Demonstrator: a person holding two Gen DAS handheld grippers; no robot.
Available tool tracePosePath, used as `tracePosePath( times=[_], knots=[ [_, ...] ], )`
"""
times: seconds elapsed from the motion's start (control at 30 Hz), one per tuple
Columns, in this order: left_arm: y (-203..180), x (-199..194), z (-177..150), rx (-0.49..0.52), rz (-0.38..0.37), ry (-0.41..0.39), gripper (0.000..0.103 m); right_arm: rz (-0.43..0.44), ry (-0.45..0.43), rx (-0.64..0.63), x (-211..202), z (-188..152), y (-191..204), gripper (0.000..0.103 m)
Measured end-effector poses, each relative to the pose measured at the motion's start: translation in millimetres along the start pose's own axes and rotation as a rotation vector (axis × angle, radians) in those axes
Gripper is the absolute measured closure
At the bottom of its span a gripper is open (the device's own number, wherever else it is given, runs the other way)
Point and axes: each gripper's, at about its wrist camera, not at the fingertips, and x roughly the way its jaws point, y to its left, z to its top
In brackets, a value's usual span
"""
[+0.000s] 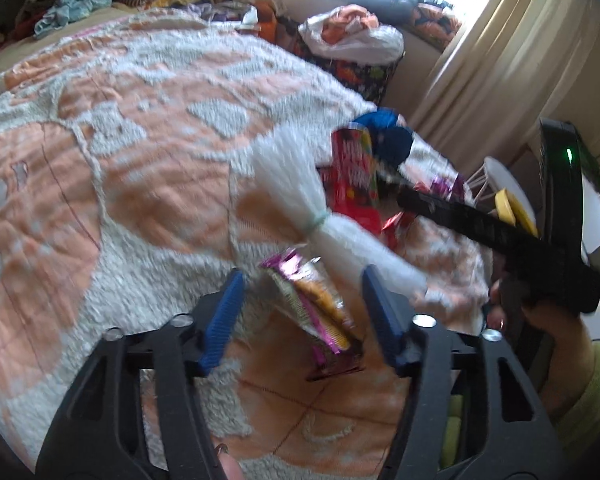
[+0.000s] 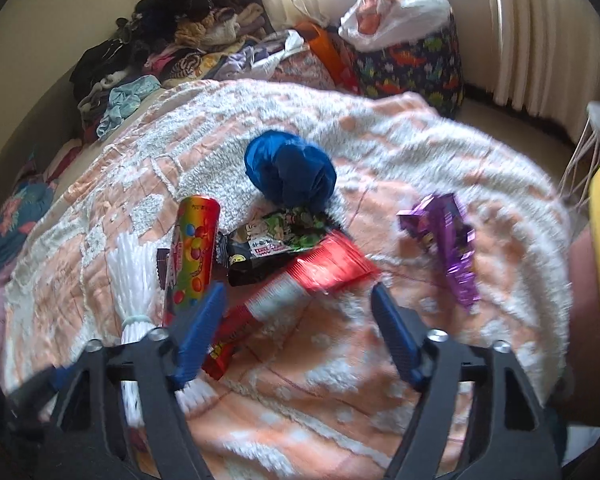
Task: Collect trash
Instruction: 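Grasp the pink snack wrapper with the left tool while the right tool grasps the red foil bag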
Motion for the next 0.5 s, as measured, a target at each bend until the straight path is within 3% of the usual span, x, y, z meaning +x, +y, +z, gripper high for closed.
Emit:
tracePosePath(
  times=[0.17, 0.27, 0.37, 0.43, 0.5],
  knots=[
    [0.2, 6.2, -4.5, 0.007, 0.003, 0.021, 0.076, 0.046, 0.017, 0.021, 5.3, -2.9, -5.3, 0.059],
    [2.9, 9.0, -5.3, -0.003, -0.005, 0.027, 0.079, 0.088, 0.022, 0.027, -1.1, -5.7, -8.0, 0.07],
    [5.4, 7.8, -4.3, -0.015, -0.02, 0.024, 0.084, 0.118, 0.012, 0.016, -9.0, -8.6, -9.0, 0.074],
    [7.9, 5.2, -3.1, -0.029, -0.035, 0.017, 0.085, 0.146, 0.005, 0.007, -14.8, -10.0, -8.7, 0.084],
    [10.3, 0.3, -1.3, -0.039, -0.044, 0.0, 0.085, 0.154, -0.005, -0.007, -22.0, -10.6, -7.5, 0.085]
  ],
)
